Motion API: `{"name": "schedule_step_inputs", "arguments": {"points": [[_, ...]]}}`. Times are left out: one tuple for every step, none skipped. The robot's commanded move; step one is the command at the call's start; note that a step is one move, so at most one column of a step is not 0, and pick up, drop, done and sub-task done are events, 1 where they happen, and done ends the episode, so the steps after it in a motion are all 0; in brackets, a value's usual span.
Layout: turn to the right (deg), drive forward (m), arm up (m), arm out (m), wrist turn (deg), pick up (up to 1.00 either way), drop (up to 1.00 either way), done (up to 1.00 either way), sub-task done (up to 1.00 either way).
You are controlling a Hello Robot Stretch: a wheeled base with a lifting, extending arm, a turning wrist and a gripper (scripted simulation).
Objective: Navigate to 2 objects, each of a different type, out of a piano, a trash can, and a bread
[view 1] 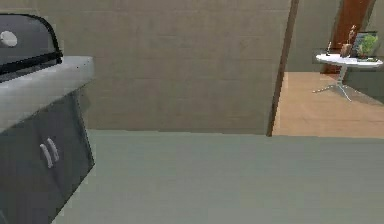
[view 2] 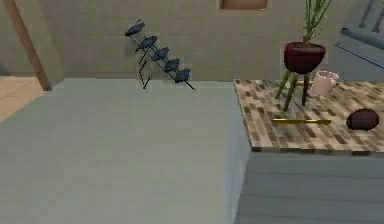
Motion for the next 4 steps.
{"name": "schedule_step_inputs", "arguments": {"points": [[36.0, 0.0, 0.0, 0.0, 0.0, 0.0, 0.0, 0.0, 0.0], [0.0, 1.0, 0.0, 0.0, 0.0, 0.0, 0.0, 0.0, 0.0], [3.0, 0.0, 0.0, 0.0, 0.0, 0.0, 0.0, 0.0, 0.0], [0.0, 1.0, 0.0, 0.0, 0.0, 0.0, 0.0, 0.0, 0.0]]}}
